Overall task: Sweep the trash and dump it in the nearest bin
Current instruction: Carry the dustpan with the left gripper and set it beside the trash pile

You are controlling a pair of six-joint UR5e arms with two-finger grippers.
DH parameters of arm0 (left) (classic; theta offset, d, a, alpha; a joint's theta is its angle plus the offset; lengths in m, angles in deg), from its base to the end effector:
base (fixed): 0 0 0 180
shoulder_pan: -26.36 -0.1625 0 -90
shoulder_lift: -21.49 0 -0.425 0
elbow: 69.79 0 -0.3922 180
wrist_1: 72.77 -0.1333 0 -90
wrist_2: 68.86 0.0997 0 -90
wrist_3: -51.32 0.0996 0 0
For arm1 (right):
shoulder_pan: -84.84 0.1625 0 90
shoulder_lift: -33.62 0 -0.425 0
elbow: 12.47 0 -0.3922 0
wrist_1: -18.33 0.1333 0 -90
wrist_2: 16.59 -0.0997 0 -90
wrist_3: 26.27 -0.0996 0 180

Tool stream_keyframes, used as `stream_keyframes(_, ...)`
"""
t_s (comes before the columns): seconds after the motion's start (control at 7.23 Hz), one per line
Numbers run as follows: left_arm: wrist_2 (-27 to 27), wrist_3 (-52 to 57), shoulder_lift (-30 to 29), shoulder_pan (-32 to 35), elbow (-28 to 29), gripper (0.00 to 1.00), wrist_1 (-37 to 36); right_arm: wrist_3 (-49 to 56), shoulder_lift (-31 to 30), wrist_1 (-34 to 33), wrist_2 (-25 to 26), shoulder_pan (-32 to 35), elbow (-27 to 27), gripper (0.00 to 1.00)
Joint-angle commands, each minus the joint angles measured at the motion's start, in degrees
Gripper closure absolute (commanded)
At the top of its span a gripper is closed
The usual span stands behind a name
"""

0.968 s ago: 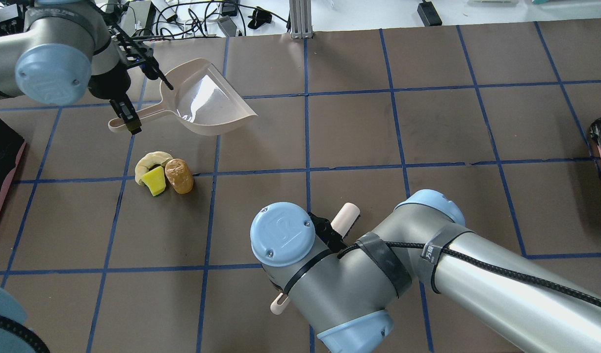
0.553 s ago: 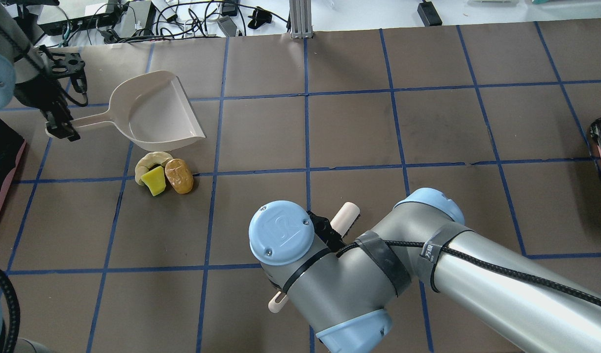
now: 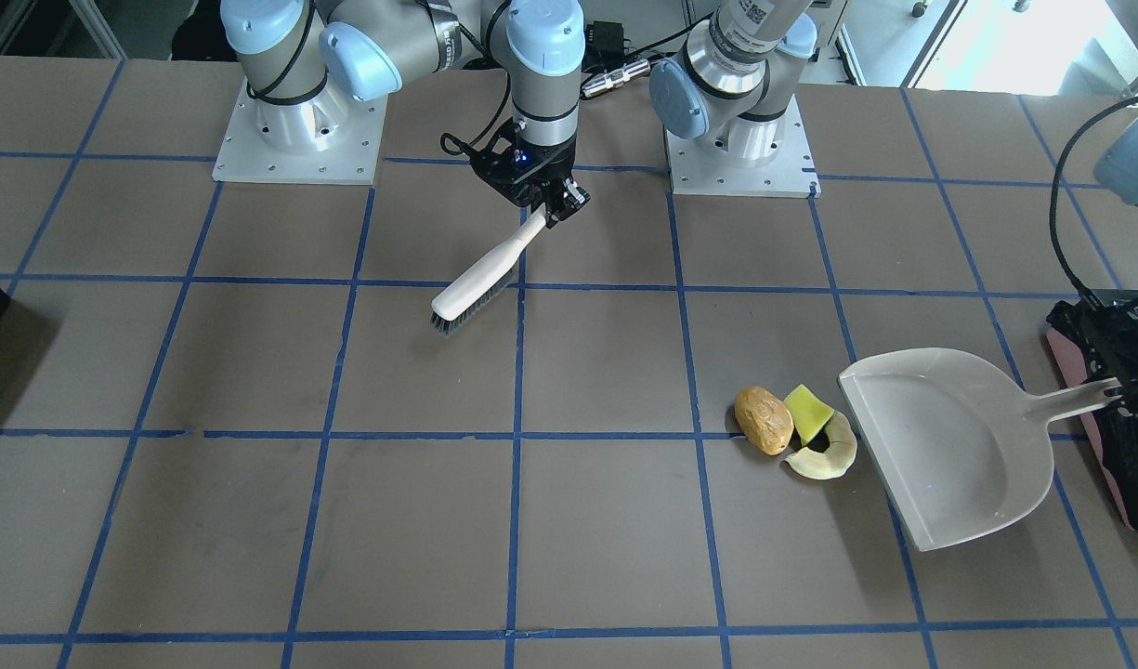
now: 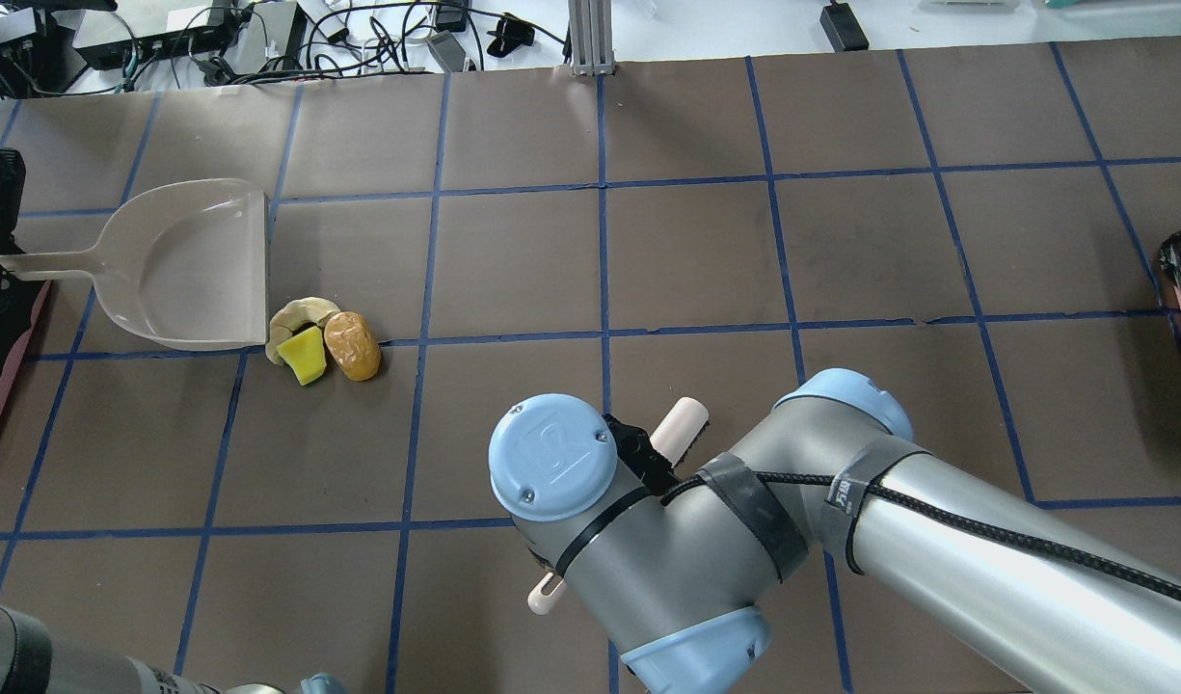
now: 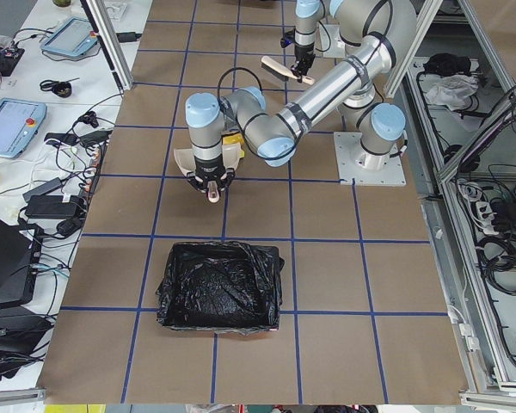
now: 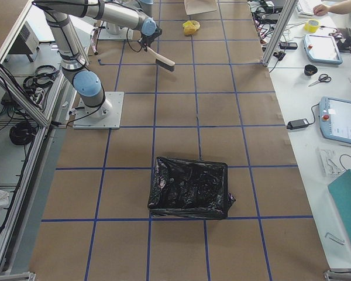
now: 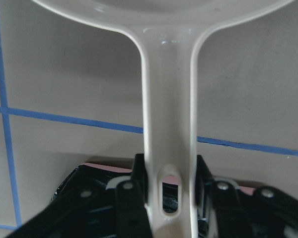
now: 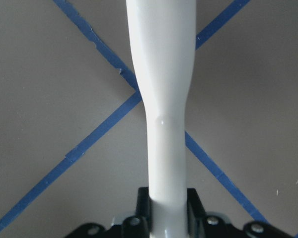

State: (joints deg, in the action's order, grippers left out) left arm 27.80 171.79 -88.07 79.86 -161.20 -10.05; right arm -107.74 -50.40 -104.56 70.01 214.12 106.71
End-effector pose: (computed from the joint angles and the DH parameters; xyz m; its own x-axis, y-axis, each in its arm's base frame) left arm 0.2700 -0.5696 0.3352 -0.1085 0.9934 -0.0363 0.9814 0.1129 0.1551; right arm 0.3994 -0.2684 0.2560 -0.7404 0.6714 0.0304 0.6718 0.7379 0.0645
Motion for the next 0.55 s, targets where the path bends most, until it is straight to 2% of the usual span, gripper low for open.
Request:
stream_keyframes(0.0, -1.72, 15.16, -2.14, -3.83, -0.25, 1.00, -1.81, -0.01, 0.00, 0.01, -0.02, 0.00, 0.00, 1.00)
stream_keyframes(0.14, -2.43, 17.93, -3.19, -4.97, -0.43, 1.00, -2.16, -0.01, 0.00, 0.01, 0.06, 0.00, 0.00, 1.00)
stream_keyframes(0.41, -2.35, 13.08, -5.04, -4.98, -0.52, 1.00, -3.03, -0.01, 0.09, 0.01, 0.07, 0.00, 0.00, 1.00)
